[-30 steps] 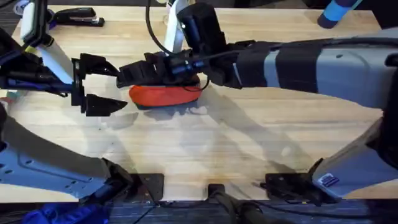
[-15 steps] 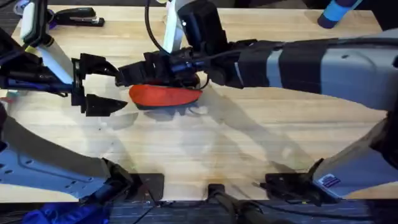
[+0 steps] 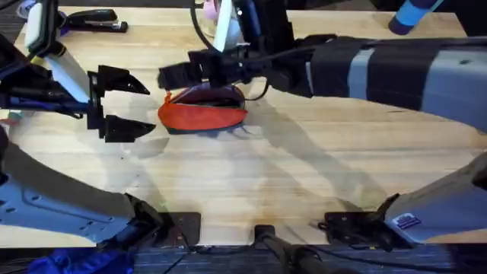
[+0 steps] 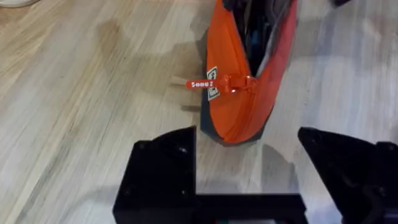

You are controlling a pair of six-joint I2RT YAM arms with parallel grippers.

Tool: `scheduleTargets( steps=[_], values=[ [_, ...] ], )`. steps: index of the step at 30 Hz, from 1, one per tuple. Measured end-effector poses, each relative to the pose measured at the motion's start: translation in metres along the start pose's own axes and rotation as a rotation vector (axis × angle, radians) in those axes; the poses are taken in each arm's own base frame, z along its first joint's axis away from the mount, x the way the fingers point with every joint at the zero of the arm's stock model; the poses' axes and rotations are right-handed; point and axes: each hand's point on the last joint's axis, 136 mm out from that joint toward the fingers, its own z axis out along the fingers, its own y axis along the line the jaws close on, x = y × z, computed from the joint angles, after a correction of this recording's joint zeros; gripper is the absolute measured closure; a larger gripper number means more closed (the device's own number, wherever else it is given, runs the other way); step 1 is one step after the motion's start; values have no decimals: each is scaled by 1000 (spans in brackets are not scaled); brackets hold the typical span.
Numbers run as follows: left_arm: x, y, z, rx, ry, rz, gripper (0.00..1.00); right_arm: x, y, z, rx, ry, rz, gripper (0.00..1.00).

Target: Unzip the bag, pick up the pens from the table one at a time and place them inside, then zip the bag closed.

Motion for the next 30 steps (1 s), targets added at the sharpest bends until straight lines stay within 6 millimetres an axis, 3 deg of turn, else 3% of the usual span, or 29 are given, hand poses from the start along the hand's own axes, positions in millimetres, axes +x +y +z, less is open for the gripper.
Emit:
scheduleTargets(
  steps=[4,7,15,19,25,30],
  values=[
    [0,0,0,0,0,0,8,12,-18,-6,159,97,-25,6],
    [0,0,0,0,0,0,8,1,-15,-10,253,116,-118,5],
    [0,0,0,0,0,0,8,-39,11,-14,366,40,-347,5],
    [0,0,0,0,0,0,8,-46,21,-11,422,22,-444,5],
    [0,0,0,0,0,0,8,-51,57,-2,446,-3,-604,5],
    [0,0,0,0,0,0,8,-52,73,0,444,-4,-639,5]
  ],
)
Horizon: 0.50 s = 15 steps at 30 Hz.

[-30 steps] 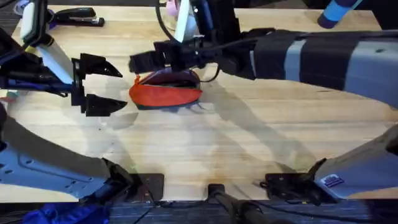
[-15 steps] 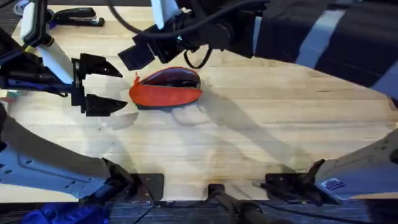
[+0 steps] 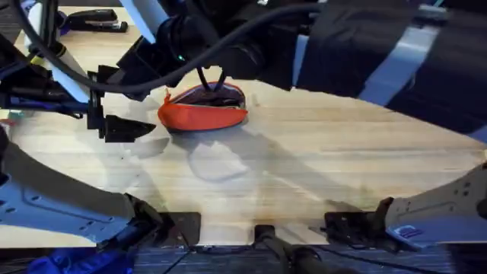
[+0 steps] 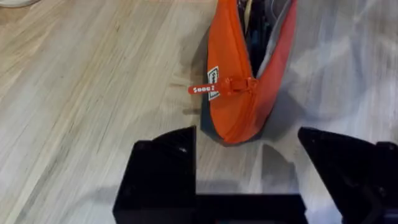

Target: Unzip the bag, pick up the pens from the table one at a time and place them inside, then zip the bag closed.

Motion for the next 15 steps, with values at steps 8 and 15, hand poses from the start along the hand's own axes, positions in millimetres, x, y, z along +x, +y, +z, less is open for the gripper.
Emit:
scheduleTargets(
  steps=[8,15],
  values=[
    [0,0,0,0,0,0,8,16,4,5,-24,60,12,5],
    [0,0,0,0,0,0,7,28,9,6,-47,110,43,5]
  ],
)
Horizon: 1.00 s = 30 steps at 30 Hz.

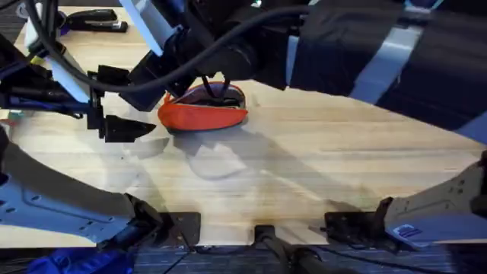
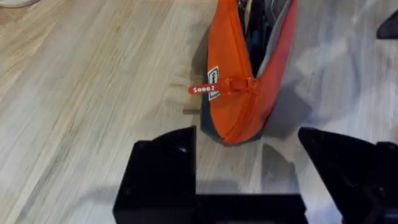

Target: Unzip the bag, pick up the pens from the table one at a time and place them inside, then zip the bag closed.

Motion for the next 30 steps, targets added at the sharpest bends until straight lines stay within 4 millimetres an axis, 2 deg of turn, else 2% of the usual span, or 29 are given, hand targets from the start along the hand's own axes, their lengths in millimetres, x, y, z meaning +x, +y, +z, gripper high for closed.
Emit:
scheduleTargets(
  steps=[7,14,22,25,30],
  values=[
    [0,0,0,0,0,0,7,1,1,0,-4,6,33,4],
    [0,0,0,0,0,0,7,1,1,0,-4,6,172,4],
    [0,0,0,0,0,0,8,4,1,2,-3,15,233,4],
    [0,0,0,0,0,0,7,11,1,13,-1,37,238,4],
    [0,0,0,0,0,0,7,36,0,45,6,105,243,4]
  ],
)
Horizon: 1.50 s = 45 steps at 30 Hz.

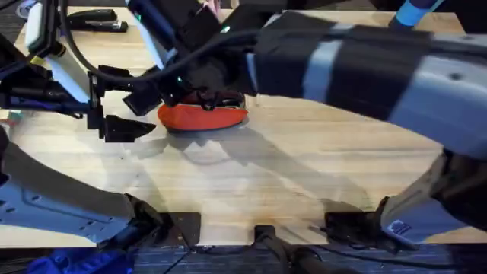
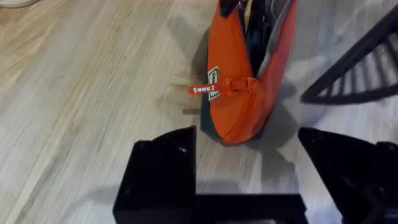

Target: Unzip the bag, pick up the pens from the table one at a time and place them inside, then zip the bag closed.

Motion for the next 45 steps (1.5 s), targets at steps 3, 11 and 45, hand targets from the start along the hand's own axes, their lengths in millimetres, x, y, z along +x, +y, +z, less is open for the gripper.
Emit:
scheduleTargets(
  steps=[3,11,45],
  values=[
    [0,0,0,0,0,0,7,4,-1,12,2,9,4,4],
    [0,0,0,0,0,0,8,-9,1,16,-11,-48,6,4],
    [0,0,0,0,0,0,7,25,-17,57,-21,57,45,648]
  ],
)
